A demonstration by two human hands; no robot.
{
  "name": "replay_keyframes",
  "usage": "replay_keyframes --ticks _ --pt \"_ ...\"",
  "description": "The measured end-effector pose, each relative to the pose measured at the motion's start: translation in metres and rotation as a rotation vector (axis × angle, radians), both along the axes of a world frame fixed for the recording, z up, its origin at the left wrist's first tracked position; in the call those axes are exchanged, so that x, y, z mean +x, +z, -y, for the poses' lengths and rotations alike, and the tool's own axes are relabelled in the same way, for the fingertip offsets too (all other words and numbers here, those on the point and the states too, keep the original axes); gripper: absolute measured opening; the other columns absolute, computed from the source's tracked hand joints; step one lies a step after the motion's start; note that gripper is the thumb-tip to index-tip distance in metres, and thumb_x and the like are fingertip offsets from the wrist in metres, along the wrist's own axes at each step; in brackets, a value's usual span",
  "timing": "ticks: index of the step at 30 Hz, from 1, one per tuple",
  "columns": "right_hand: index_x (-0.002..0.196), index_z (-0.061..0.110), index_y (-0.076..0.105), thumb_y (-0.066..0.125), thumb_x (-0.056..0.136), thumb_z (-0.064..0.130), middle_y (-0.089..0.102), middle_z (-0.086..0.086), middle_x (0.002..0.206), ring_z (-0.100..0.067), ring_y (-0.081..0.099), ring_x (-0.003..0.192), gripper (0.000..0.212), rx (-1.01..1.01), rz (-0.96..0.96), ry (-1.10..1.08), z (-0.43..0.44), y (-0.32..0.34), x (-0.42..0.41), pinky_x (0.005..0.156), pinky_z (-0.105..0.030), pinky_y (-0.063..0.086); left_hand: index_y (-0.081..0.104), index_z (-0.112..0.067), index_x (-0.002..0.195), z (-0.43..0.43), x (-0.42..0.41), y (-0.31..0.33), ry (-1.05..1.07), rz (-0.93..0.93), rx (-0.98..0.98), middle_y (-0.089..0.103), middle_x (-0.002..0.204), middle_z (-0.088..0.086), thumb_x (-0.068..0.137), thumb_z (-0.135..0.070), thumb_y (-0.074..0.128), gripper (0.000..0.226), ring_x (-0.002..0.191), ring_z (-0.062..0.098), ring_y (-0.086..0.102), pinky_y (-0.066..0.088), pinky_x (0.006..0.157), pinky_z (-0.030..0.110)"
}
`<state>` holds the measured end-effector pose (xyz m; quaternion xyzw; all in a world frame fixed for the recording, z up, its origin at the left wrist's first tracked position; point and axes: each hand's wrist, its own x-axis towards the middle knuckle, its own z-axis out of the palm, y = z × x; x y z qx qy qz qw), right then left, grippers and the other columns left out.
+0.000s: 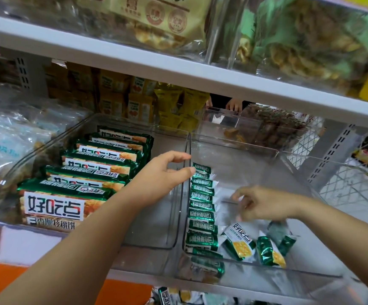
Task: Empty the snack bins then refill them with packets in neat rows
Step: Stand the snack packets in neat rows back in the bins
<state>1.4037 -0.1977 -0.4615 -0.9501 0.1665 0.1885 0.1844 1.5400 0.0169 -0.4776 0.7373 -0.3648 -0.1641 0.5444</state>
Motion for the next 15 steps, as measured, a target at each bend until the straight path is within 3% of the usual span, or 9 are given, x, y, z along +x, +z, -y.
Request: replay_keyframes --ticks 2,3,5,8,11,13,15 --pt "0.147 0.022 0.025 0.072 0.082 0.038 0.051 0.000 0.138 -0.015 0.054 0.118 0.082 -0.015 -0.176 0.031 -0.007 -0.009 -0.011 0.098 -0.025 0.042 0.055 -0.039 0.120 0.000 -0.001 0.001 0.006 0.008 0.010 0.051 0.119 -0.023 0.088 -0.040 0.062 0.032 0.085 -0.009 0.058 0.039 0.072 0.008" --pt "0.150 0.022 0.019 0.073 0.081 0.040 0.043 -0.001 0.146 -0.015 0.049 0.124 0.089 -0.028 -0.181 0.040 -0.011 -0.014 -0.015 0.101 -0.024 0.040 0.055 -0.037 0.121 0.001 -0.002 0.001 0.010 0.016 0.015 0.051 0.119 -0.022 0.088 -0.039 0.062 0.033 0.085 -0.008 0.058 0.039 0.072 0.009" --pt "0.148 0.023 0.024 0.076 0.078 0.039 0.037 0.002 0.149 -0.015 0.044 0.127 0.089 -0.054 -0.134 0.054 -0.018 -0.025 -0.016 0.101 -0.023 0.038 0.055 -0.035 0.121 0.000 -0.003 0.003 0.020 0.042 0.030 0.052 0.119 -0.018 0.089 -0.038 0.062 0.033 0.084 -0.005 0.058 0.039 0.072 0.009" --pt "0.131 0.027 0.041 0.079 0.074 0.034 0.050 0.002 0.126 -0.013 0.050 0.108 0.069 -0.063 -0.065 0.013 -0.020 -0.029 -0.017 0.082 -0.021 0.041 0.056 -0.035 0.116 0.000 -0.006 0.006 0.035 0.116 0.066 0.053 0.121 -0.011 0.091 -0.037 0.060 0.026 0.088 -0.002 0.058 0.040 0.070 0.008" --pt "0.112 0.030 0.044 0.079 0.075 0.025 0.054 -0.003 0.099 -0.015 0.050 0.080 0.052 -0.078 0.136 -0.088 -0.021 -0.016 -0.023 0.061 -0.025 0.038 0.057 -0.038 0.106 -0.003 -0.011 0.011 0.059 0.244 0.120 0.051 0.121 -0.003 0.093 -0.034 0.058 0.014 0.094 0.006 0.057 0.043 0.070 0.014" --pt "0.114 0.027 0.049 0.078 0.077 0.022 0.053 0.002 0.091 -0.014 0.050 0.076 0.048 -0.124 0.307 -0.152 -0.018 -0.005 -0.030 0.057 -0.019 0.037 0.059 -0.037 0.109 -0.003 -0.016 0.016 0.085 0.389 0.194 0.049 0.123 -0.004 0.094 -0.030 0.056 0.016 0.105 0.013 0.054 0.042 0.085 0.023" --pt "0.116 0.027 0.053 0.079 0.076 0.024 0.054 0.006 0.093 -0.014 0.052 0.081 0.048 -0.172 0.463 -0.171 -0.018 0.010 -0.040 0.064 -0.021 0.041 0.060 -0.034 0.116 -0.003 -0.025 0.026 0.085 0.549 0.216 0.047 0.127 -0.007 0.093 -0.031 0.057 0.024 0.116 0.014 0.050 0.040 0.100 0.032"
